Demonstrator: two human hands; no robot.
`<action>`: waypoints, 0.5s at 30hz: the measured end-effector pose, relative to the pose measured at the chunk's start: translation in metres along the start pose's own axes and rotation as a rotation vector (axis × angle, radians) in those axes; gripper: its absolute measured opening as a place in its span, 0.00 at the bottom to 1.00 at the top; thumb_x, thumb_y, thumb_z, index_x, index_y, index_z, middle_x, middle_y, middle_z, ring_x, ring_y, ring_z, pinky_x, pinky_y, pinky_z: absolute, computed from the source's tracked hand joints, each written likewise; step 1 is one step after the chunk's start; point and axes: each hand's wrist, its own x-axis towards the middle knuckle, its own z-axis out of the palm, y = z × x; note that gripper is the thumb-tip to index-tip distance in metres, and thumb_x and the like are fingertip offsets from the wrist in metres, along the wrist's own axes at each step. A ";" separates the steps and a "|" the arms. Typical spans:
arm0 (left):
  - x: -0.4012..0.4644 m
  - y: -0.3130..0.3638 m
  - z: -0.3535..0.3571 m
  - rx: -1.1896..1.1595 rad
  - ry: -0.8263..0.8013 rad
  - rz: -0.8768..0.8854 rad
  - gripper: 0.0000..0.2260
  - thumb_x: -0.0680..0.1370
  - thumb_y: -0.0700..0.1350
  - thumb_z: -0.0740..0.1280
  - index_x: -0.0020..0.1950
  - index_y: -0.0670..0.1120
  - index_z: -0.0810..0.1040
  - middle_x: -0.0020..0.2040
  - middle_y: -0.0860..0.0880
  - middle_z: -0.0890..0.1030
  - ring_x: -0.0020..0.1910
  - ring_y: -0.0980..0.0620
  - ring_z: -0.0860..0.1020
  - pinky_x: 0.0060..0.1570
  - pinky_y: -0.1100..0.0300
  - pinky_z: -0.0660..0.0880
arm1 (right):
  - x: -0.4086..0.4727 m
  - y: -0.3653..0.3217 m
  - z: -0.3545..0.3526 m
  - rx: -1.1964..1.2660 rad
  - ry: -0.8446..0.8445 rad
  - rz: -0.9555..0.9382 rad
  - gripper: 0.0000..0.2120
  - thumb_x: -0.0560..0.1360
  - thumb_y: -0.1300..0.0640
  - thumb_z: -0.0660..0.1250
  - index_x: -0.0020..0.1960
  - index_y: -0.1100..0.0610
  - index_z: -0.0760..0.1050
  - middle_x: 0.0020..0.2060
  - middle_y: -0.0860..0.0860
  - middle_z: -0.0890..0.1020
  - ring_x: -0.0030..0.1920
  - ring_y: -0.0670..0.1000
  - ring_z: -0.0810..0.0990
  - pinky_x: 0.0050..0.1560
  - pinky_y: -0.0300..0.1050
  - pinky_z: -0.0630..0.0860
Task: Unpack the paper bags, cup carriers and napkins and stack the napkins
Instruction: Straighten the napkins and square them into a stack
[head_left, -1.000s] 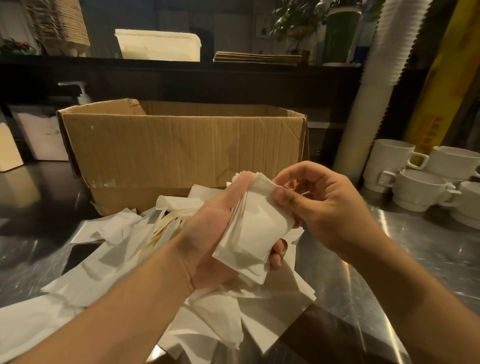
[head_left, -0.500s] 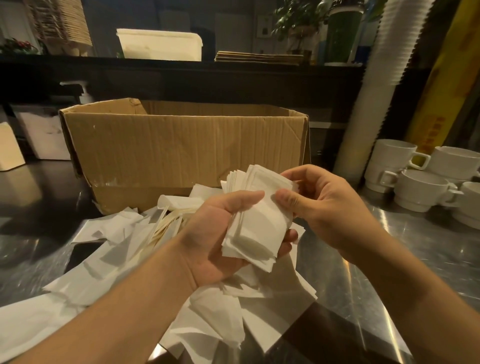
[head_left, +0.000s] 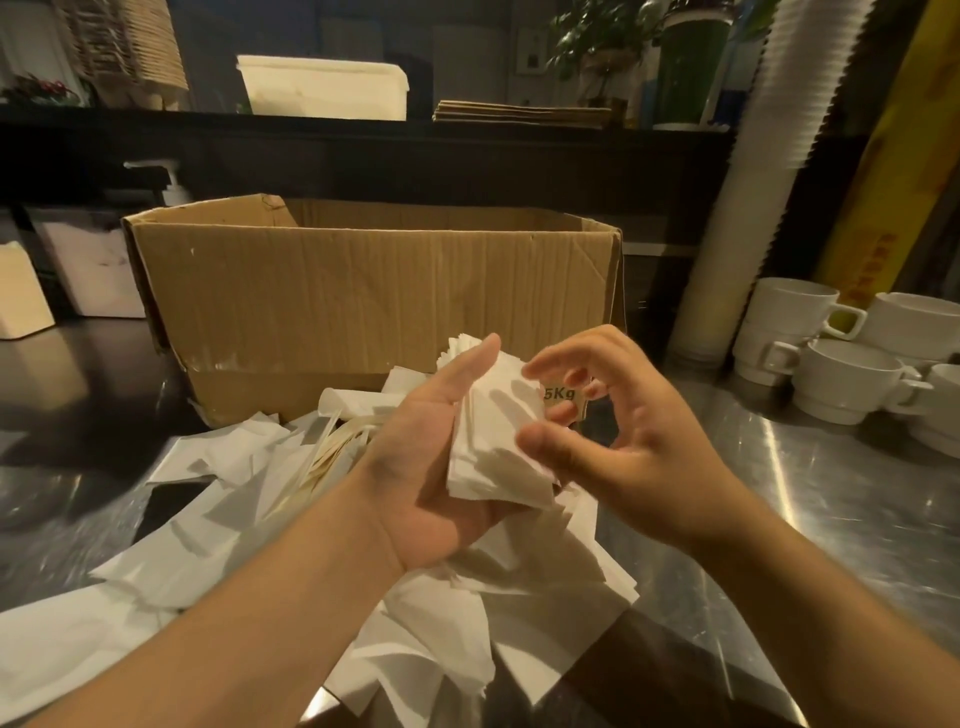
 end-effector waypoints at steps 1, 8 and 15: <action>0.000 0.000 0.001 -0.002 -0.004 -0.005 0.28 0.76 0.61 0.69 0.65 0.41 0.81 0.55 0.41 0.83 0.51 0.43 0.80 0.60 0.48 0.74 | -0.001 0.001 0.002 -0.062 -0.022 -0.043 0.19 0.67 0.30 0.69 0.55 0.34 0.73 0.55 0.33 0.73 0.61 0.43 0.73 0.57 0.36 0.77; -0.002 0.000 0.004 0.015 0.070 0.033 0.27 0.80 0.62 0.66 0.71 0.45 0.77 0.51 0.41 0.84 0.47 0.44 0.83 0.53 0.49 0.79 | -0.002 0.008 0.008 -0.227 -0.059 -0.192 0.20 0.70 0.29 0.68 0.60 0.33 0.74 0.58 0.31 0.71 0.65 0.47 0.69 0.62 0.58 0.74; -0.002 0.002 0.000 0.021 0.067 0.046 0.30 0.77 0.59 0.70 0.74 0.42 0.74 0.60 0.39 0.82 0.59 0.41 0.80 0.64 0.46 0.75 | -0.003 0.008 0.013 -0.246 0.060 -0.250 0.10 0.77 0.35 0.64 0.55 0.37 0.78 0.52 0.29 0.73 0.60 0.46 0.72 0.57 0.59 0.74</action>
